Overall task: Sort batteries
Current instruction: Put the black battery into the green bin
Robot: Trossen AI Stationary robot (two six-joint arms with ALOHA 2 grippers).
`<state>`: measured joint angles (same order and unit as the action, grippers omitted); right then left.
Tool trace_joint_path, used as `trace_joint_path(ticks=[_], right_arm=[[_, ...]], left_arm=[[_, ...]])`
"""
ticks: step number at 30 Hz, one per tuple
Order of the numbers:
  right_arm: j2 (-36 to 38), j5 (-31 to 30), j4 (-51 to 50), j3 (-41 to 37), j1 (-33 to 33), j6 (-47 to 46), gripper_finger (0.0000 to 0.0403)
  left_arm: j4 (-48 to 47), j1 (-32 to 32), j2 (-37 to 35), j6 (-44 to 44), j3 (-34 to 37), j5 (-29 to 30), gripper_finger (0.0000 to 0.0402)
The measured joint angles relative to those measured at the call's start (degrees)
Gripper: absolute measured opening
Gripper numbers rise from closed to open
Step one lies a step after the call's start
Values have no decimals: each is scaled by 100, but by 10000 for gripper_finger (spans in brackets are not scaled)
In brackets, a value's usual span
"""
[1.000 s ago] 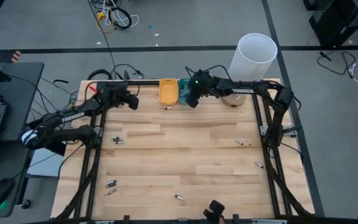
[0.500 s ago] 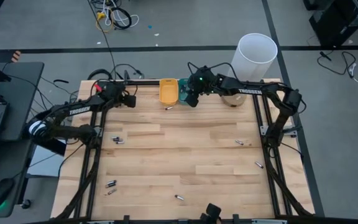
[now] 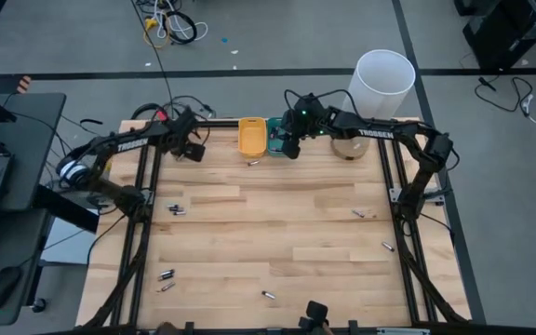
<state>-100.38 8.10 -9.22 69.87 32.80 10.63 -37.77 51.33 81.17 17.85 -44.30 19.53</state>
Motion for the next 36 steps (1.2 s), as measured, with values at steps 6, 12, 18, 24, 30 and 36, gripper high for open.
trace_joint_path(ticks=[6,12,18,24,30,36], right_arm=[[0,261,-119,0,78,41,178],[0,310,-176,0,117,200,178],[0,566,-219,0,153,308,178],[0,573,-318,0,182,350,178],[0,573,-349,0,190,352,178],[0,573,-459,0,190,351,178]], left_arm=[[-689,32,559,-418,-950,201,212],[-1531,276,1185,-432,-1373,203,211],[-1739,414,1644,-623,-1356,166,211],[-1701,461,1843,-1010,-1380,-14,209],[-1656,455,1886,-1187,-1361,-410,194],[-1558,444,2010,-1189,-1376,-648,186]])
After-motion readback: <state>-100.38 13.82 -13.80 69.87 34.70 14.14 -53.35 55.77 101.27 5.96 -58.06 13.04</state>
